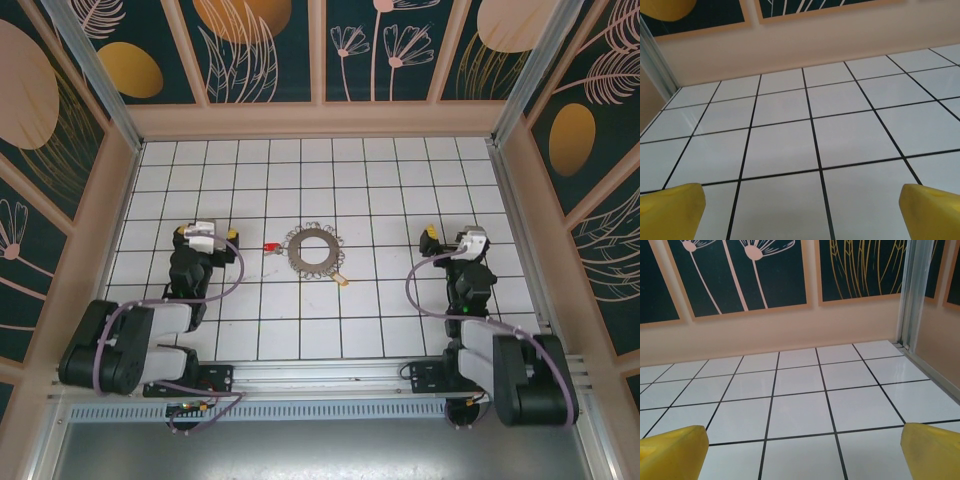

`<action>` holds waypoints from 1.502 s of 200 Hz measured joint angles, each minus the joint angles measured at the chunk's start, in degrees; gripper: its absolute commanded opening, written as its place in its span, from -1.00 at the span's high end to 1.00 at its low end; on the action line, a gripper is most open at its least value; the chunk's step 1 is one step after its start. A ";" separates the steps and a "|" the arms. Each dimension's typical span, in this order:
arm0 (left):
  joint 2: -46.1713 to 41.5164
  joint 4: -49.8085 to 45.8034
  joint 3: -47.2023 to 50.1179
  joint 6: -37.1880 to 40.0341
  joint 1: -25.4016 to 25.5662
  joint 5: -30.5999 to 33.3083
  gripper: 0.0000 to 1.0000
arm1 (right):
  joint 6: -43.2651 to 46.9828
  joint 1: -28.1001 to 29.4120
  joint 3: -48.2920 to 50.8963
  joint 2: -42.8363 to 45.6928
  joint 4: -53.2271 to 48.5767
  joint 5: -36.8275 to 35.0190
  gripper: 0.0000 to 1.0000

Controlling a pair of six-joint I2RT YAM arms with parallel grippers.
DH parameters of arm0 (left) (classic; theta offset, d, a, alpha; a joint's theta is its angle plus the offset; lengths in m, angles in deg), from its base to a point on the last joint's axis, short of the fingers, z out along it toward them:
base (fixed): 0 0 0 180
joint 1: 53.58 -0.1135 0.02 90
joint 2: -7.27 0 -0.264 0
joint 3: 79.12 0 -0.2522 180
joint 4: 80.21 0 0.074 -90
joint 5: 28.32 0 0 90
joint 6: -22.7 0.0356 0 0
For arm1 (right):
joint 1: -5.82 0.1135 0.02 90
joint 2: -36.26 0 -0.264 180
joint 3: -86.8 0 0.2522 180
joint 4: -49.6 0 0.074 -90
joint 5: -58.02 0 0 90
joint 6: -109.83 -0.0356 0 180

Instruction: Put the keys on the keyring

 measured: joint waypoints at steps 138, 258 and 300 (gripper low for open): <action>10.51 7.85 -4.39 -7.41 -9.68 0.33 -0.98 | 1.49 -3.50 -9.60 -24.24 7.87 3.39 -0.98; 10.49 8.24 -4.39 -8.20 -9.68 0.15 -0.98 | 0.63 -3.50 -12.61 -24.24 0.85 3.15 -0.98; 10.49 8.26 -4.39 -8.20 -9.68 0.15 -0.98 | 0.63 -3.52 -12.61 -24.24 0.83 3.17 -0.98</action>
